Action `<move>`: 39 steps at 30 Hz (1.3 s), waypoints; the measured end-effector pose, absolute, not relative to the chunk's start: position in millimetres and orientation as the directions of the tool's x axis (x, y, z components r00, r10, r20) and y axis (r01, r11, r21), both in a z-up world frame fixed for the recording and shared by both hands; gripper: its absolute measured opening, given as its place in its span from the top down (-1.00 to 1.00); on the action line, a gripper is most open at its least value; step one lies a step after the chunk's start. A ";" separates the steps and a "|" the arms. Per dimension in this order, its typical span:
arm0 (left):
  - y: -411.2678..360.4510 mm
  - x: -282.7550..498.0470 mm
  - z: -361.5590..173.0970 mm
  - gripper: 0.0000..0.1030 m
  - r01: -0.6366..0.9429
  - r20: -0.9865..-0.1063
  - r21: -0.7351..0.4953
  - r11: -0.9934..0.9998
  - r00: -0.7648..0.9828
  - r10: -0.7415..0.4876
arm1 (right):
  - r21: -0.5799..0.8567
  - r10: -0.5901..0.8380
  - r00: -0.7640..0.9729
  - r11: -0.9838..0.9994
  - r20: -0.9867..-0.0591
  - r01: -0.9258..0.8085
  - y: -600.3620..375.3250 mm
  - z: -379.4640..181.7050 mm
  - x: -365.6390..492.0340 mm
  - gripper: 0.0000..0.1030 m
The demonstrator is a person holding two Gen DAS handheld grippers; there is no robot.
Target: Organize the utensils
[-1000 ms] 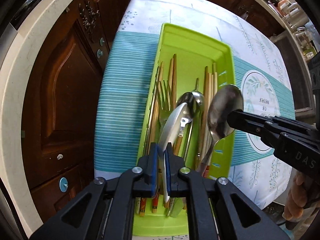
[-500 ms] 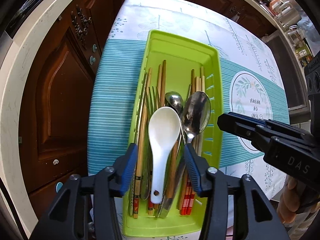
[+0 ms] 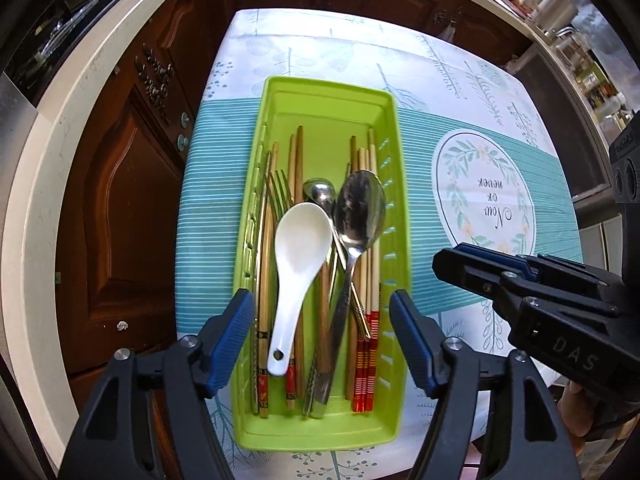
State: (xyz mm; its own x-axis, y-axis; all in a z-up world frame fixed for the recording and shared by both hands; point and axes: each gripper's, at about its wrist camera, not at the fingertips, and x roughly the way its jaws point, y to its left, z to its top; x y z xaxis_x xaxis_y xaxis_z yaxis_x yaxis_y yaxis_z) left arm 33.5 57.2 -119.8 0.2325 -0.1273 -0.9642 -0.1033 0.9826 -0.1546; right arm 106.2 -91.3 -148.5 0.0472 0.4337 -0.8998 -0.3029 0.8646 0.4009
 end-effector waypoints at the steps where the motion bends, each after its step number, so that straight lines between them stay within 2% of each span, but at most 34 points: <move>1: 55.0 32.6 -120.0 -0.47 -0.101 -0.964 -0.150 0.984 0.237 -0.122 | 0.400 0.433 0.051 0.867 -0.900 -0.296 -94.2 -147.7 103.8 0.62; 7: 47.4 20.1 -115.3 -0.77 -0.100 -0.957 -0.151 0.983 0.263 -0.121 | 0.383 0.415 0.087 0.888 -0.906 -0.253 -116.7 -139.5 86.2 0.54; 12: 41.2 8.0 -109.5 -0.98 -0.089 -0.954 -0.148 0.985 0.275 -0.119 | 0.364 0.394 0.129 0.909 -0.910 -0.205 -137.8 -130.7 68.1 0.34; 24: 14.5 -10.8 -72.7 -0.98 -0.058 -0.934 -0.112 0.992 0.348 -0.085 | 0.308 0.332 0.254 0.943 -0.909 -0.129 -179.7 -81.9 22.6 0.27; 28: 3.3 -16.7 -54.0 -0.98 -0.076 -0.921 -0.049 0.996 0.389 -0.015 | 0.275 0.307 0.302 0.950 -0.903 -0.144 -189.9 -56.6 10.2 0.25; 30: -0.6 -19.6 -46.0 -0.98 -0.095 -0.914 -0.036 0.995 0.406 0.006 | 0.273 0.311 0.316 0.949 -0.896 -0.161 -194.3 -45.4 6.5 0.13; 39: -22.9 -31.0 -14.8 -0.98 -0.161 -0.886 -0.060 0.985 0.463 0.022 | 0.255 0.329 0.375 0.938 -0.867 -0.233 -217.8 -1.0 -4.1 0.06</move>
